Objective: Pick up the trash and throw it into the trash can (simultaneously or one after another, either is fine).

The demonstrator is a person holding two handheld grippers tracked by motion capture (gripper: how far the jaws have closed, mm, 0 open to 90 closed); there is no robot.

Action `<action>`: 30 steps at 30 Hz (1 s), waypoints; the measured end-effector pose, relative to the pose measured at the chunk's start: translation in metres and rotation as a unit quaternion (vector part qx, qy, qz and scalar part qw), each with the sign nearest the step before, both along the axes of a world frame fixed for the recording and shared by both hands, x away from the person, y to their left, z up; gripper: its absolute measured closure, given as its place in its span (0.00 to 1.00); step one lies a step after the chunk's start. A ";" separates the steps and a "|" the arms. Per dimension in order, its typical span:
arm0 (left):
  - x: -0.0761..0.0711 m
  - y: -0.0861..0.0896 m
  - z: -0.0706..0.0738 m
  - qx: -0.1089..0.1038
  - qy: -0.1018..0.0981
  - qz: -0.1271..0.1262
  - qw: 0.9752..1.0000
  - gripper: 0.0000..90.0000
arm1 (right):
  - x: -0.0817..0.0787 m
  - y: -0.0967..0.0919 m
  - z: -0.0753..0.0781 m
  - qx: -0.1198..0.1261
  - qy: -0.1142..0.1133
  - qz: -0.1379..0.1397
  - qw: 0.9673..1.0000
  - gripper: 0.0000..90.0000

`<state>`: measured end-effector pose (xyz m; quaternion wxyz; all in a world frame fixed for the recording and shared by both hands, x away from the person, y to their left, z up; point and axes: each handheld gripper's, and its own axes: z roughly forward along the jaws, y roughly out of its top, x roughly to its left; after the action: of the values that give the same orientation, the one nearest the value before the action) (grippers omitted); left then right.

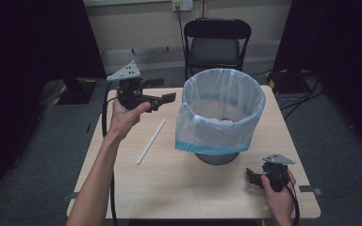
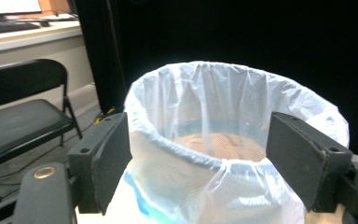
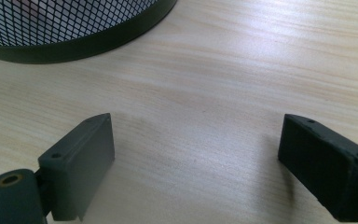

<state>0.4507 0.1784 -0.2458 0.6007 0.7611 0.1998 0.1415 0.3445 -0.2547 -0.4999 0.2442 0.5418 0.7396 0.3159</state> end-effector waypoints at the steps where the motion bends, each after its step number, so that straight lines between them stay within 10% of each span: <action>1: -0.001 0.002 0.000 0.003 -0.003 0.002 1.000 0.24 | 0.000 0.000 0.000 0.000 0.000 0.000 1.000 0.11; 17: -0.020 0.030 -0.041 0.016 0.023 0.037 0.999 0.22 | 0.000 0.000 0.000 0.000 0.000 0.000 1.000 0.11; 30: -0.027 0.066 -0.105 0.050 0.086 0.089 0.991 0.27 | 0.000 0.000 0.000 0.000 0.000 0.000 1.000 0.11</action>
<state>0.4232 0.2444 -0.3504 0.5272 0.7787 0.3107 0.1383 0.3444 -0.2547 -0.4999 0.2442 0.5419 0.7395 0.3160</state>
